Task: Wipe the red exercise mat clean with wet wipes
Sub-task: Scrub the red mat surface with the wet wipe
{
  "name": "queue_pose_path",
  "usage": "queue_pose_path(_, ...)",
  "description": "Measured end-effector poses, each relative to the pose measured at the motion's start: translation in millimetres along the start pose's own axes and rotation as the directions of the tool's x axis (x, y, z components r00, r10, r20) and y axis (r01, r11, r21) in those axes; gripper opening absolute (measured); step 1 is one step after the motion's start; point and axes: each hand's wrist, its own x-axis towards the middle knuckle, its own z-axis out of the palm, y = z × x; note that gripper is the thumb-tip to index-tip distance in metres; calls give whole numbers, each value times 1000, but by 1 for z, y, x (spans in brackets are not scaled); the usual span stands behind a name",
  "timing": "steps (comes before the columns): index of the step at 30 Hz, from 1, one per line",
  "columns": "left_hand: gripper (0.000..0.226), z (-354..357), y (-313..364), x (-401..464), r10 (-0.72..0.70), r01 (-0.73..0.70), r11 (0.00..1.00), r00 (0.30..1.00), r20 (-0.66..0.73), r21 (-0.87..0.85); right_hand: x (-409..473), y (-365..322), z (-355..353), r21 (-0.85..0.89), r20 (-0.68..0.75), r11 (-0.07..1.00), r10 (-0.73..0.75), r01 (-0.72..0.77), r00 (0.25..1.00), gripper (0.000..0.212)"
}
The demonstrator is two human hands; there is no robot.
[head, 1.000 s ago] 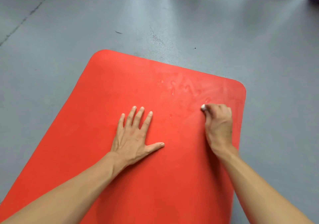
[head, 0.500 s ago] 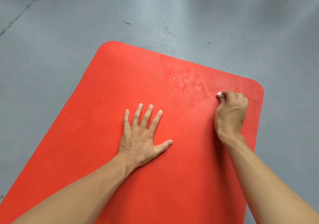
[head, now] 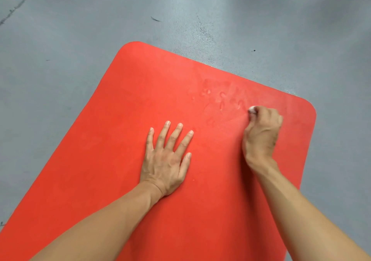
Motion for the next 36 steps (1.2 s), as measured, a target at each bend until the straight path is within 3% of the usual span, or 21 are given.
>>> queue_pose_path(1, 60, 1, 0, 0, -1, 1, 1000, 1000, 3, 2, -15, -17, 5, 40, 55, 994, -101, 99, 993, 9)
queue_pose_path(3, 60, 1, 0, -1, -2, 2, 1000, 1000, 6, 4, -40, -38, 10, 166, 215, 919, -389, 359, 896, 7)
queue_pose_path(5, 60, 0, 0, 0, -2, 2, 1000, 1000, 16, 7, -28, -29, 10, 204, 265, 858, -511, 471, 818, 11)
queue_pose_path(6, 60, 0, 0, 1, -1, 1, 1000, 1000, 25, 8, -14, -17, 8, 159, 230, 888, -458, 432, 858, 11)
queue_pose_path(8, 60, -1, -1, 1, -4, 4, 1000, 1000, 31, 8, 11, 9, -1, 16, 95, 978, -210, 209, 973, 10)
queue_pose_path(11, 60, -2, -1, 1, -2, 1, 1000, 1000, 28, 8, 22, 18, 2, -31, 2, 999, 42, -42, 999, 15)
queue_pose_path(13, 60, -2, -1, 1, 1, -1, 1000, 1000, 20, 5, 16, -5, 18, 12, 16, 1000, 24, -24, 1000, 14)
queue_pose_path(15, 60, -2, -2, 1, -1, 1, 1000, 1000, 24, 2, 5, -36, 31, 93, 63, 989, -125, 119, 990, 11)
queue_pose_path(18, 61, -2, -1, 2, -3, 3, 1000, 1000, 22, -2, -12, -56, 34, 246, 225, 903, -408, 353, 885, 8)
queue_pose_path(20, 61, -3, -2, 2, 1, -1, 1000, 1000, 16, -10, 1, -47, 30, 278, 237, 850, -511, 447, 826, 7)
queue_pose_path(24, 60, -2, -2, 1, -3, 3, 1000, 1000, 10, -11, 59, -34, 46, 168, 160, 946, -304, 278, 939, 14)
queue_pose_path(27, 61, 0, -2, 1, -6, 6, 1000, 1000, 1, -14, 70, -54, 71, 204, 180, 945, -292, 255, 939, 12)
queue_pose_path(31, 62, 1, -2, -1, -29, 28, 999, 999, -21, -38, 39, -75, 71, 329, 252, 858, -483, 395, 839, 7)
queue_pose_path(36, 63, -1, -3, 3, -17, 17, 999, 1000, -7, -35, 0, -42, 28, 482, 357, 660, -749, 576, 558, 16)
